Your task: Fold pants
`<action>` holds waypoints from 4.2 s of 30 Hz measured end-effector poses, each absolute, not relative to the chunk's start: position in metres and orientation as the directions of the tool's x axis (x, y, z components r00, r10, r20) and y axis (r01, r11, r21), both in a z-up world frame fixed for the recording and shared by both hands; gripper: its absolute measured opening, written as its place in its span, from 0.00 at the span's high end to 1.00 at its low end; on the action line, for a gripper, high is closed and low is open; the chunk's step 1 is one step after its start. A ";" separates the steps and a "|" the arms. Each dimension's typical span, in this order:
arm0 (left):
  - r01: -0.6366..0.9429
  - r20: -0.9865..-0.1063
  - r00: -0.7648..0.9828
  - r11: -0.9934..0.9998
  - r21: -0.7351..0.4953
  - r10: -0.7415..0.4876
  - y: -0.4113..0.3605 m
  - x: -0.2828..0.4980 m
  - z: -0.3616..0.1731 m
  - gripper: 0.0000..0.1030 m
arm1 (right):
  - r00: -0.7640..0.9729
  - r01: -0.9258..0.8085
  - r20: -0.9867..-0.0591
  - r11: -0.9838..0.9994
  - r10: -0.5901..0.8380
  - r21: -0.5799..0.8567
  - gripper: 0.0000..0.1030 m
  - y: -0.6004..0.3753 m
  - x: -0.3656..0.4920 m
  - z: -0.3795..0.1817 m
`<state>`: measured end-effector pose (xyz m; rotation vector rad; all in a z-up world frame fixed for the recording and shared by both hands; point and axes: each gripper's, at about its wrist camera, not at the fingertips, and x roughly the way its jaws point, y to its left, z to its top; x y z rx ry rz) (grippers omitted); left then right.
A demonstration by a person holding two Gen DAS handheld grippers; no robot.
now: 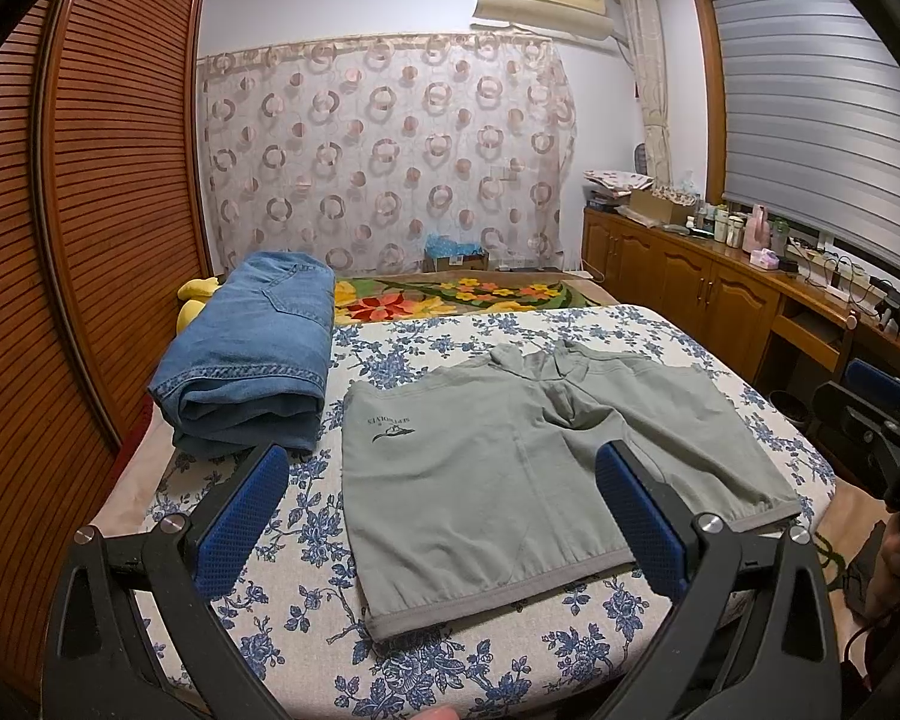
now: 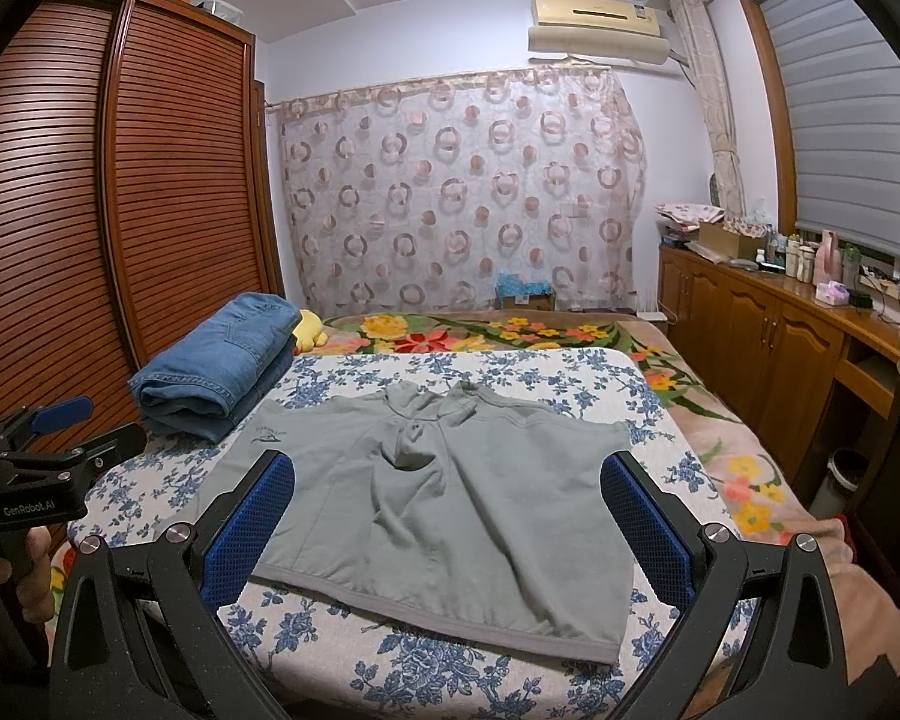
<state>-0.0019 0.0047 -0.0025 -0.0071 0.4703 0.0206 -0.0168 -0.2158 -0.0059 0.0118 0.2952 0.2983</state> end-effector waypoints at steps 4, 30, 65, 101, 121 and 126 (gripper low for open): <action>-0.022 -0.453 0.891 1.000 -0.002 0.018 0.005 -0.002 -0.002 0.01 | 0.913 -0.289 -0.284 0.956 0.292 0.053 0.01 -0.215 -0.017 -0.006; -0.008 -0.489 0.872 1.000 -0.028 -0.007 0.010 0.004 -0.004 0.01 | 0.905 -0.304 -0.298 0.952 0.303 0.043 0.01 -0.215 -0.014 -0.007; 0.015 -0.714 0.690 0.989 -0.147 -0.117 0.069 0.016 -0.099 0.38 | 0.813 -0.397 -0.460 0.918 0.357 0.011 0.18 -0.212 0.039 -0.028; 0.310 -0.578 0.744 0.940 -0.145 -0.335 -0.001 0.045 -0.017 0.90 | 0.799 -0.386 -0.487 0.922 0.354 0.036 0.54 -0.222 0.038 -0.028; 0.481 -0.570 0.663 0.859 -0.173 -0.486 -0.083 0.092 0.009 0.90 | 0.861 -0.306 -0.418 0.952 0.289 0.029 0.26 -0.239 0.020 -0.011; 0.515 -0.593 0.623 0.838 -0.179 -0.510 -0.105 0.097 0.007 0.90 | 0.871 -0.279 -0.420 0.960 0.257 0.009 0.26 -0.238 0.018 -0.010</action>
